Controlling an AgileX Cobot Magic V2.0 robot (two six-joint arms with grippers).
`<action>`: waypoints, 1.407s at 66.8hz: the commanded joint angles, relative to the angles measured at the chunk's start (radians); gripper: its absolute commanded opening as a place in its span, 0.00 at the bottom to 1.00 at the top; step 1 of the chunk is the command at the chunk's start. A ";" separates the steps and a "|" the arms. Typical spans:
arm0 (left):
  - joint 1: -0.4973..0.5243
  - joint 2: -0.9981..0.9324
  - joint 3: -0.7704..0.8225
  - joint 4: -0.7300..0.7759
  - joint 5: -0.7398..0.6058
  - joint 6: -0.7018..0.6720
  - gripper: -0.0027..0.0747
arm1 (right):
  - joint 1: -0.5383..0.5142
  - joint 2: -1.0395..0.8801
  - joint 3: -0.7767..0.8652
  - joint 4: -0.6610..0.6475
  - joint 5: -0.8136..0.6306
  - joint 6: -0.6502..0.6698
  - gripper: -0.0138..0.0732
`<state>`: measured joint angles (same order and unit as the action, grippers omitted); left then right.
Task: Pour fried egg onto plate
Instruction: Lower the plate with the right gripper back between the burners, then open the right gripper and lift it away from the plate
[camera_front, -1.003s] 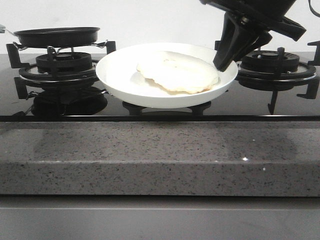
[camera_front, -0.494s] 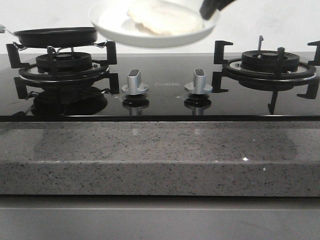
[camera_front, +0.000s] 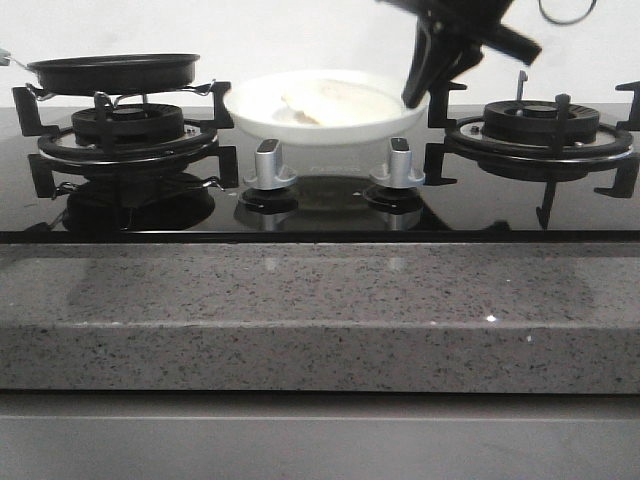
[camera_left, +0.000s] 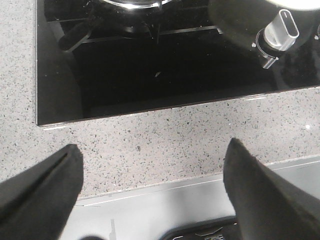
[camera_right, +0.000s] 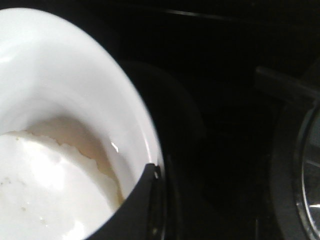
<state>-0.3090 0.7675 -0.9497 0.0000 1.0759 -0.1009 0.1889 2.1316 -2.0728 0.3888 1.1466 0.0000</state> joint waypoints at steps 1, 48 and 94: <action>-0.009 -0.004 -0.025 0.000 -0.062 -0.012 0.77 | -0.013 -0.047 -0.040 0.028 -0.027 0.000 0.08; -0.009 -0.004 -0.025 0.000 -0.066 -0.012 0.77 | 0.017 -0.287 0.080 -0.075 -0.050 -0.011 0.57; -0.009 -0.004 -0.023 0.000 -0.077 -0.012 0.77 | 0.077 -1.145 0.955 -0.110 -0.294 -0.071 0.57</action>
<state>-0.3090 0.7675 -0.9497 0.0000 1.0678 -0.1022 0.2642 1.0845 -1.1637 0.2772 0.9277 -0.0505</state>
